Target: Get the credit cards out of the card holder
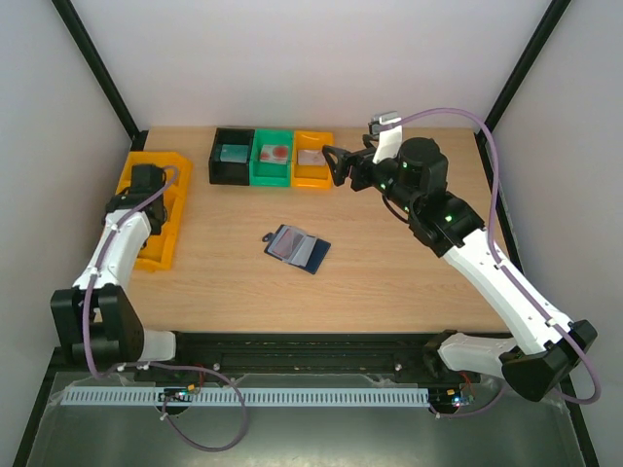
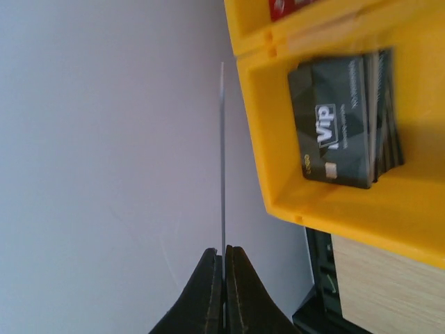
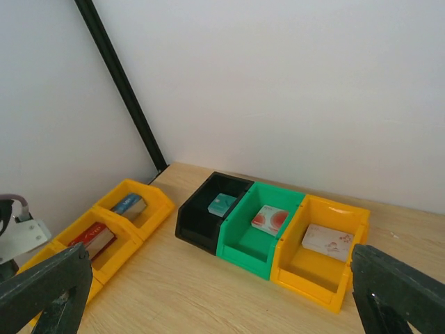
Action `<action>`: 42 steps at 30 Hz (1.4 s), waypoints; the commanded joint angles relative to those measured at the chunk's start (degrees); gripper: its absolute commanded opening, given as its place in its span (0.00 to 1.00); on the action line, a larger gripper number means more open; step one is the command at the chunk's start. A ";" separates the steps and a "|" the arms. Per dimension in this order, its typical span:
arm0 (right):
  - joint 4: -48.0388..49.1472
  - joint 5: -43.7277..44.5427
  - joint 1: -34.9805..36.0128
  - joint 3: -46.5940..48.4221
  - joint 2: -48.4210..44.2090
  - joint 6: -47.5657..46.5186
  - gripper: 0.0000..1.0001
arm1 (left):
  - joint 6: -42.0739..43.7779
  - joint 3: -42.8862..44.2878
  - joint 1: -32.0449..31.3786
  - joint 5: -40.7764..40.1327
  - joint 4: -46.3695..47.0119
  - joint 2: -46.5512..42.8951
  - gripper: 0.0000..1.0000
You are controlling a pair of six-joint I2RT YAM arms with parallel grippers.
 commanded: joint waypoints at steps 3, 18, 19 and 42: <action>-0.83 -0.96 -0.21 0.88 1.24 0.08 0.99 | 1.71 -5.10 4.57 -4.21 10.83 3.24 0.02; -2.65 -0.44 -0.22 2.06 0.63 -1.42 0.99 | -1.14 -7.19 6.45 -1.82 16.11 10.98 0.02; -2.52 -0.44 -0.23 1.83 0.49 -1.52 0.99 | -1.52 -7.22 6.45 -1.44 16.24 11.19 0.02; -3.33 -0.61 -0.19 2.03 -0.92 -3.47 0.99 | -5.54 -8.47 6.66 -6.28 13.81 14.20 0.02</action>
